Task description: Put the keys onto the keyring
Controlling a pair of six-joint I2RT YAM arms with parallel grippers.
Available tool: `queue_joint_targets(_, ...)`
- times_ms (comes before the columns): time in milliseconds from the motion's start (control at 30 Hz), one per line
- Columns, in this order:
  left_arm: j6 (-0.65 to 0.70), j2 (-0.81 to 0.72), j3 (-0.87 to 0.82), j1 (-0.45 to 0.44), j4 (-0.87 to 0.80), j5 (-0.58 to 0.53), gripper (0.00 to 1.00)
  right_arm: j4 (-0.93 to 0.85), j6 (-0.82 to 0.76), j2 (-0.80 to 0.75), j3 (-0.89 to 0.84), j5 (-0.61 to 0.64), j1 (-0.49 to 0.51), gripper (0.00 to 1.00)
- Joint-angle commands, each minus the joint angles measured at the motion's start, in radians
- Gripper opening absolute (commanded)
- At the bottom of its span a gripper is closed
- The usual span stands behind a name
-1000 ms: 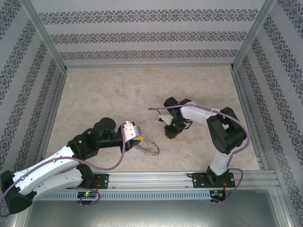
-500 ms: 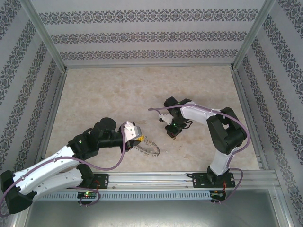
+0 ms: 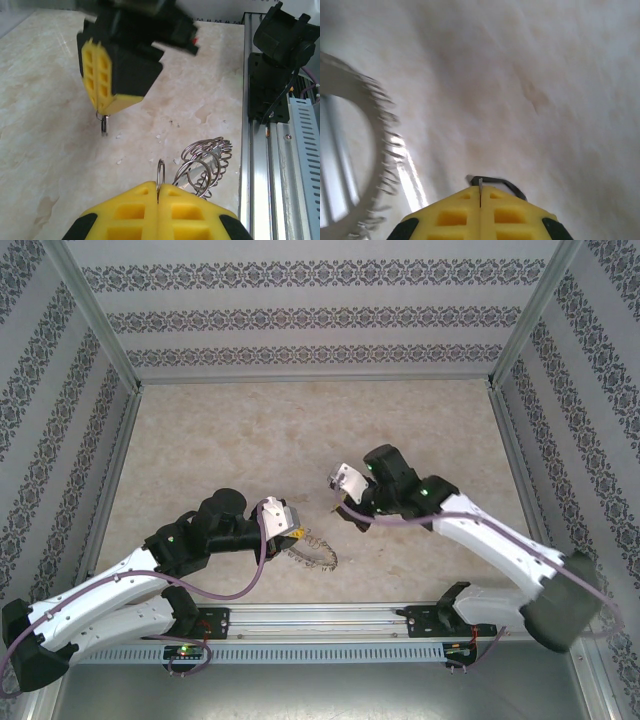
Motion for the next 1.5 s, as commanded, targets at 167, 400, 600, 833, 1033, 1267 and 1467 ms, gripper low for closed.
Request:
queue_joint_targets(167, 0.017, -0.009, 0.039, 0.004, 0.028, 0.015, 0.0, 0.286, -0.014, -0.2, -0.129, -0.285, 0.051, 0.0)
queue_joint_targets(400, 0.022, 0.01, 0.045, 0.005, 0.041, 0.032, 0.0, 0.276, -0.02, -0.2, -0.127, -0.301, 0.084, 0.0)
queue_joint_targets(600, 0.027, 0.025, 0.045, 0.005, 0.052, 0.044, 0.0, 0.281, -0.014, -0.203, -0.145, -0.294, 0.101, 0.0)
queue_joint_targets(833, 0.03, 0.021, 0.037, 0.005, 0.079, 0.084, 0.0, 0.283, -0.02, -0.189, -0.147, -0.289, 0.114, 0.0)
queue_joint_targets(1033, 0.029, 0.015, 0.03, 0.005, 0.092, 0.099, 0.0, 0.306, -0.016, -0.17, -0.147, -0.297, 0.119, 0.0)
queue_joint_targets(1267, 0.03, 0.016, 0.028, 0.005, 0.096, 0.101, 0.0, 0.35, -0.002, -0.158, -0.156, -0.303, 0.126, 0.0)
queue_joint_targets(1467, 0.03, 0.014, 0.025, 0.005, 0.092, 0.093, 0.0, 0.351, 0.001, -0.172, -0.166, -0.298, 0.129, 0.0)
